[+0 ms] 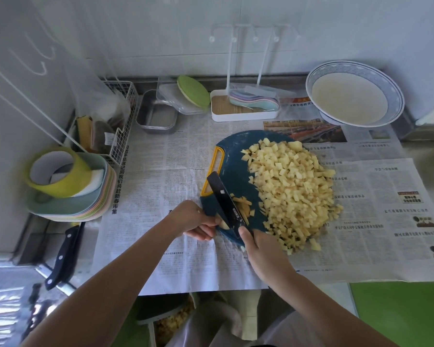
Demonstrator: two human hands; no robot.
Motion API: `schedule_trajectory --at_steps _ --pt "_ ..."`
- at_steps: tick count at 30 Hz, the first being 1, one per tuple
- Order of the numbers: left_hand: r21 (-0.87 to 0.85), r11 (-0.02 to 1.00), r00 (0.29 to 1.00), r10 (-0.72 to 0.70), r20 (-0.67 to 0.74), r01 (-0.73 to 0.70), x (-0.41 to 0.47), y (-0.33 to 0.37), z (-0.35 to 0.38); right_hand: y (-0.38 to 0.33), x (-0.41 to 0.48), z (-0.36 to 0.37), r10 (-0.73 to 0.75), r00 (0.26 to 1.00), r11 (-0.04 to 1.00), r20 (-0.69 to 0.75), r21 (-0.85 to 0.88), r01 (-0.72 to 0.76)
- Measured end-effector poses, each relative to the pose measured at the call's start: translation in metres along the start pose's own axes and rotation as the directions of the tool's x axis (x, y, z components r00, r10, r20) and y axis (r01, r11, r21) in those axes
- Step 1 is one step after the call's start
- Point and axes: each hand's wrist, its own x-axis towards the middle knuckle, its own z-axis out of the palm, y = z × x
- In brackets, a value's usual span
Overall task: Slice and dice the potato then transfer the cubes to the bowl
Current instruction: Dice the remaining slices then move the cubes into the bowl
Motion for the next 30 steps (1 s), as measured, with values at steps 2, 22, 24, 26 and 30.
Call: schedule_trajectory --at_steps 2,22,24,26,30 --pt "0.013 1.0 1.0 -0.01 0.004 0.01 0.002 -0.002 -0.001 0.005 -0.004 -0.002 -0.038 0.999 0.999 -0.01 -0.013 0.038" --pt "0.082 0.996 0.999 -0.033 -0.014 0.035 0.003 0.001 -0.002 0.006 -0.001 -0.011 -0.073 0.992 0.982 0.101 -0.165 0.089" --pt "0.09 0.996 0.998 -0.008 -0.057 0.013 0.003 0.0 -0.001 0.005 0.0 -0.01 -0.046 0.993 0.984 0.112 -0.168 0.065" --pt "0.087 0.996 0.999 -0.003 -0.054 0.007 0.005 0.0 -0.002 0.003 0.001 -0.007 -0.019 0.993 0.983 0.113 -0.18 0.04" --pt "0.055 0.998 0.999 -0.033 0.001 0.033 0.009 -0.002 -0.005 -0.009 -0.002 0.002 -0.037 0.999 0.924 0.04 -0.379 0.05"
